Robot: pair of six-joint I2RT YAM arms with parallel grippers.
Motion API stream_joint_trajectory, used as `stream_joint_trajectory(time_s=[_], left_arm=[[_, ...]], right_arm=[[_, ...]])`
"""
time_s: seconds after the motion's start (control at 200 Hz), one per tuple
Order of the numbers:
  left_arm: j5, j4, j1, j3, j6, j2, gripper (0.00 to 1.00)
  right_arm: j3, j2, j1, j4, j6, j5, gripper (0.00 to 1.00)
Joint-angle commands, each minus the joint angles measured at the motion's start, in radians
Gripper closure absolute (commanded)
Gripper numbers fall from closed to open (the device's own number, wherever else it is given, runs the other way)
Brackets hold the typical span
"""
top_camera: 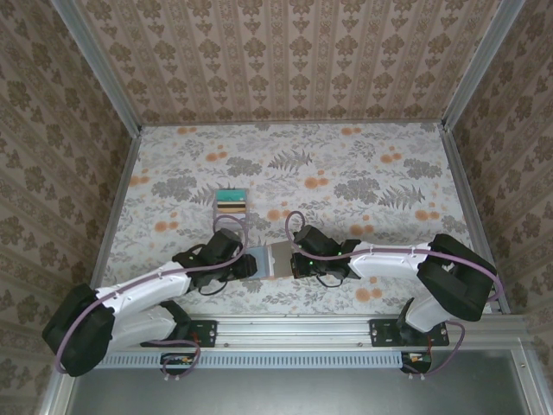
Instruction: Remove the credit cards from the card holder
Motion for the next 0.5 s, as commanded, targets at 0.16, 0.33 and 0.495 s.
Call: stream_joint_trajectory(time_s=[0.16, 0.33, 0.495], left_arm=[[0.049, 0.045, -0.001, 0.008, -0.009, 0.066, 0.61], [0.077, 0.094, -0.025, 0.021, 0.003, 0.041, 0.55], [0.097, 0.121, -0.035, 0.031, 0.016, 0.034, 0.48]], right_arm=[[-0.003, 0.013, 0.001, 0.013, 0.018, 0.004, 1.0], [-0.006, 0.017, 0.001, 0.019, 0.021, 0.002, 1.0], [-0.012, 0.017, 0.0, 0.026, 0.024, 0.002, 1.0]])
